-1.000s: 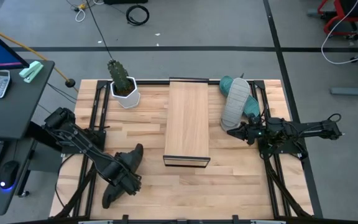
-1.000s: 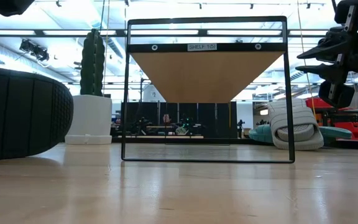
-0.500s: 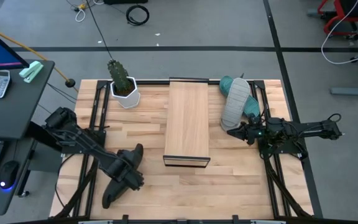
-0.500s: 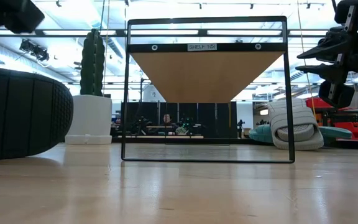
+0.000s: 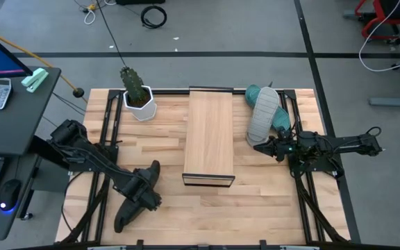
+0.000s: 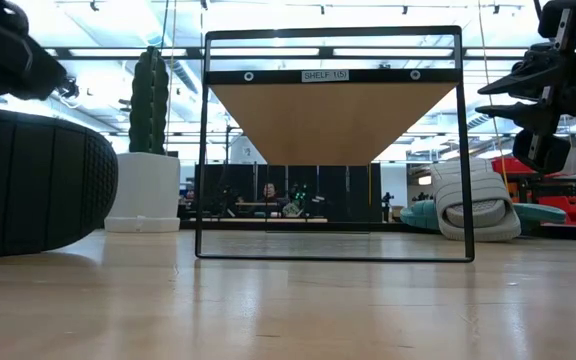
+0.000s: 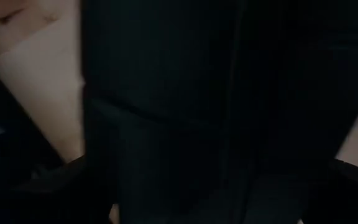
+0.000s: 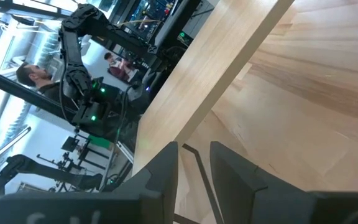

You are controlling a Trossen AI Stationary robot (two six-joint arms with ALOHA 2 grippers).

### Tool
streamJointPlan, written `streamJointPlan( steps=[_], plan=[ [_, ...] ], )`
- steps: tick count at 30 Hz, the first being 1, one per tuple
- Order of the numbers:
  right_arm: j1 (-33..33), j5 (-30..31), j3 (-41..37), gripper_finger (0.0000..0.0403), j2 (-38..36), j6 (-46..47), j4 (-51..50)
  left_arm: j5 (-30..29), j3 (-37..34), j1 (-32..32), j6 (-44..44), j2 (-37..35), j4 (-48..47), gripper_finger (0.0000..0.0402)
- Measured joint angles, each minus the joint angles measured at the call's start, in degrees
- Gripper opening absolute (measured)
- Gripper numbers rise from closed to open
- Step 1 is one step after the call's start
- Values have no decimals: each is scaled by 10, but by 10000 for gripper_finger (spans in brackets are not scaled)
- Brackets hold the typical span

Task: Pick and place slides into the shelf
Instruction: Put the black slides on the shelf

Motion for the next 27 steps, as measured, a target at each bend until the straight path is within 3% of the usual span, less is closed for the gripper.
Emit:
streamJointPlan(
  steps=[6, 17, 23, 27],
  plan=[
    [0, 0, 0, 101, 0, 0, 0, 0, -4, 2, -3, 0, 8, 375],
    [0, 0, 0, 99, 0, 0, 0, 0, -3, 3, 0, -2, 10, 235],
    [0, 0, 0, 99, 0, 0, 0, -9, 28, 3, -3, -4, -7, 244],
    [0, 0, 0, 99, 0, -1, 0, -37, 85, 9, 2, -4, -81, 258]
  ],
)
